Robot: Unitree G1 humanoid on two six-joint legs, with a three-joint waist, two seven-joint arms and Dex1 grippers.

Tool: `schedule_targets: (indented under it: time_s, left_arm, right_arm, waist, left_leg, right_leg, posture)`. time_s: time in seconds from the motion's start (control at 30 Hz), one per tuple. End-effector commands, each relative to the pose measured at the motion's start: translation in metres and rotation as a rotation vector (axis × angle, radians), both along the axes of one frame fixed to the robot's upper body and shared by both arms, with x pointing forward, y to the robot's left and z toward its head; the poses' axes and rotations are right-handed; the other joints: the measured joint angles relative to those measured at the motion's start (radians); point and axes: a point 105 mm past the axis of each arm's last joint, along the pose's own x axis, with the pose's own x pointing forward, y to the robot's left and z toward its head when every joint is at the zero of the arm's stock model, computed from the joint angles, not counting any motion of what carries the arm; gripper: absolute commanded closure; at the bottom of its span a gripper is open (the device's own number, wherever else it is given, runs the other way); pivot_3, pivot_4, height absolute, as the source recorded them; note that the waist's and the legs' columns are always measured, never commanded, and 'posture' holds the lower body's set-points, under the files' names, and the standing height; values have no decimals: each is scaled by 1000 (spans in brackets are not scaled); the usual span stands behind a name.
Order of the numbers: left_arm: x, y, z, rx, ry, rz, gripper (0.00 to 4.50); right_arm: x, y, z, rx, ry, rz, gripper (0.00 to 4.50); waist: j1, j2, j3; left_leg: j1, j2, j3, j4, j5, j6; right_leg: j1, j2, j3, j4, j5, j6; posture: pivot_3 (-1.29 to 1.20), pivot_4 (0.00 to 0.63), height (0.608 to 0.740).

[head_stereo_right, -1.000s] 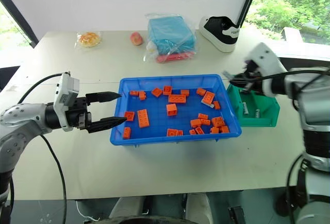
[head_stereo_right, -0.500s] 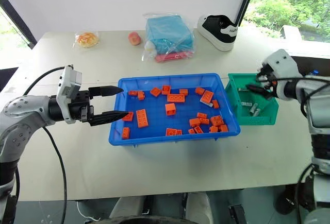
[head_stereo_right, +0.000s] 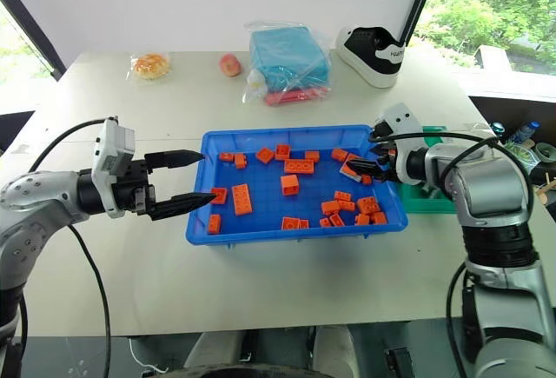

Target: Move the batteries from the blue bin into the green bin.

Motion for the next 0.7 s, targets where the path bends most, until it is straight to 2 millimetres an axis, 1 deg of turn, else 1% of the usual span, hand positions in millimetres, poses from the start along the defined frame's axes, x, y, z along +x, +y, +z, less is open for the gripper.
schedule_targets:
  time_s: [0.03, 0.17, 0.23, 0.37, 0.43, 0.53, 0.63, 0.7]
  left_arm:
    - [-6, 0, 10, -14, -48, 6, 0]
    - [-9, 0, 7, -19, -41, 16, 0]
    - [-9, 0, 6, -21, -39, 18, 0]
    - [-8, -1, 7, -22, -38, 13, 0]
    - [-7, -1, 7, -21, -40, 11, 0]
    - [-5, -2, 9, -22, -44, 6, 0]
    - [-5, -3, 10, -22, -46, 1, 0]
    - [-4, -3, 10, -20, -47, 1, 0]
  right_arm:
    - [-5, -4, 4, 3, -31, -158, 40]
    - [-14, 19, -2, 145, 27, -246, 40]
    - [-13, 25, -5, 184, 53, -302, 40]
    - [-3, 24, -10, 260, 82, -445, 40]
    - [0, 24, -10, 266, 85, -485, 40]
    - [3, 18, -12, 263, 94, -597, 40]
    - [3, 26, -18, 312, 124, -620, 40]
    - [3, 31, -19, 314, 131, -617, 40]
  waist:
    - [-1, 0, 0]
    - [-1, 0, 0]
    - [0, 1, 0]
    - [1, 5, 2]
    - [1, 5, 2]
    - [-3, 5, 2]
    - [-5, 5, 1]
    - [-4, 5, 2]
  left_leg:
    - [0, 0, 0, 0, 0, 0]
    - [0, 1, 0, -2, 0, 0]
    - [0, 0, 0, -1, 0, 0]
    - [-1, 0, 0, 0, 0, 0]
    - [-1, 0, 0, 0, 0, 0]
    - [-1, -1, 0, -1, 0, 0]
    - [0, 0, 0, -2, 0, 0]
    - [0, 0, 0, -2, 0, 0]
  right_leg:
    - [0, 0, 0, 1, 0, -1]
    - [-1, 1, 0, 1, 2, -3]
    - [-3, 1, 0, 1, 1, -2]
    - [-3, 1, 0, 1, 1, -2]
    - [-3, 1, 0, 1, 1, -2]
    - [-3, 1, 0, 1, 2, -3]
    - [-3, 2, 0, 2, 2, -3]
    - [-4, 2, 0, 2, 1, -2]
  posture:
    - [0, 150, 725]
    - [0, 150, 725]
    - [0, 150, 725]
    - [0, 150, 725]
    - [0, 150, 725]
    - [0, 150, 725]
    - [0, 150, 725]
    - [0, 150, 725]
